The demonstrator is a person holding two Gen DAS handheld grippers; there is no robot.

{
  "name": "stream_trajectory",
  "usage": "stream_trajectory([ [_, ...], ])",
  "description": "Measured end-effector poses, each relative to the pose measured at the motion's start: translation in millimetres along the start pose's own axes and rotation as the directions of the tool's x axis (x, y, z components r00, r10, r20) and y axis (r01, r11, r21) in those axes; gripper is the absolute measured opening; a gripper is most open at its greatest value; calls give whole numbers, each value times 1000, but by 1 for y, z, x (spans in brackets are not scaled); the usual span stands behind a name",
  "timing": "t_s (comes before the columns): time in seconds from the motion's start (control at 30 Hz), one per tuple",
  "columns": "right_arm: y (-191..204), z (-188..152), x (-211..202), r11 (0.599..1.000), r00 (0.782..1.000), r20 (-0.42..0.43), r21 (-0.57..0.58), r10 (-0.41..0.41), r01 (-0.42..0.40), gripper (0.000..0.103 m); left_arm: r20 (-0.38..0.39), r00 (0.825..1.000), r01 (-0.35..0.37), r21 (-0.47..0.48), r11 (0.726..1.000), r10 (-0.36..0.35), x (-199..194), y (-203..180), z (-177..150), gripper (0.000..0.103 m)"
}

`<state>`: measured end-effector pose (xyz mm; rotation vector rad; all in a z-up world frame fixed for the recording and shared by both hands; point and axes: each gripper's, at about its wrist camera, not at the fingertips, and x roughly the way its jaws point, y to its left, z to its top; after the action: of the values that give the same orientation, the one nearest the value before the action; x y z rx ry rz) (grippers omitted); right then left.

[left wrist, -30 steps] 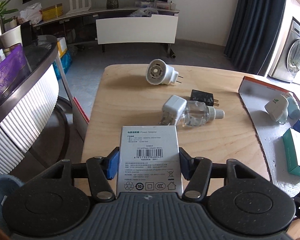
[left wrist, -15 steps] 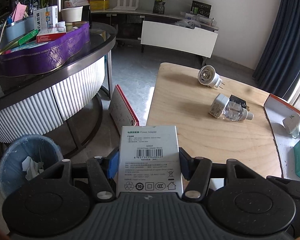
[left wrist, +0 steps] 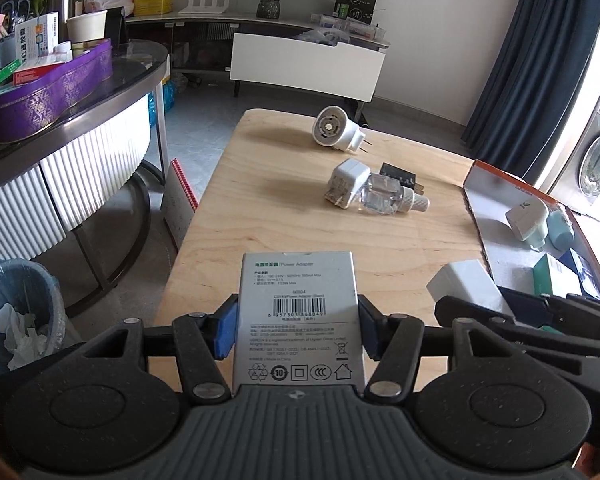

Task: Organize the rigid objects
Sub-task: 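Carry the adapter box with left tool while right tool carries the white adapter to the box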

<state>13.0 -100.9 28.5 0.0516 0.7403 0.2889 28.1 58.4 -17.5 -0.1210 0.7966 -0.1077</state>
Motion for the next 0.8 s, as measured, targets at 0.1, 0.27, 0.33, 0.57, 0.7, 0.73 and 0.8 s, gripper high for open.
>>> stream_trajectory([
  [0.1,-15,4,-13,999,999,18,21,-28,28,50,9,1000,17,14,1000,-17,-2,-13,2,60],
  [0.27,-37,4,-31,996,997,40,53,-70,68,50,17,998,58,25,998,-58,-8,-32,4,60],
  [0.33,-45,3,-39,995,996,46,68,-82,79,50,21,998,63,48,997,-64,-9,-43,4,60],
  [0.57,-62,0,-64,989,990,71,100,-119,112,50,26,995,95,91,991,-98,-15,-69,0,60],
  [0.7,-73,-4,-77,984,987,82,124,-137,126,50,30,993,107,103,989,-111,-19,-81,-1,60],
  [0.73,-75,-5,-80,983,986,83,129,-141,130,50,32,993,110,107,988,-113,-20,-84,-1,60],
  [0.8,-79,-7,-86,981,984,88,137,-152,139,50,34,992,114,121,986,-119,-21,-91,-2,60],
])
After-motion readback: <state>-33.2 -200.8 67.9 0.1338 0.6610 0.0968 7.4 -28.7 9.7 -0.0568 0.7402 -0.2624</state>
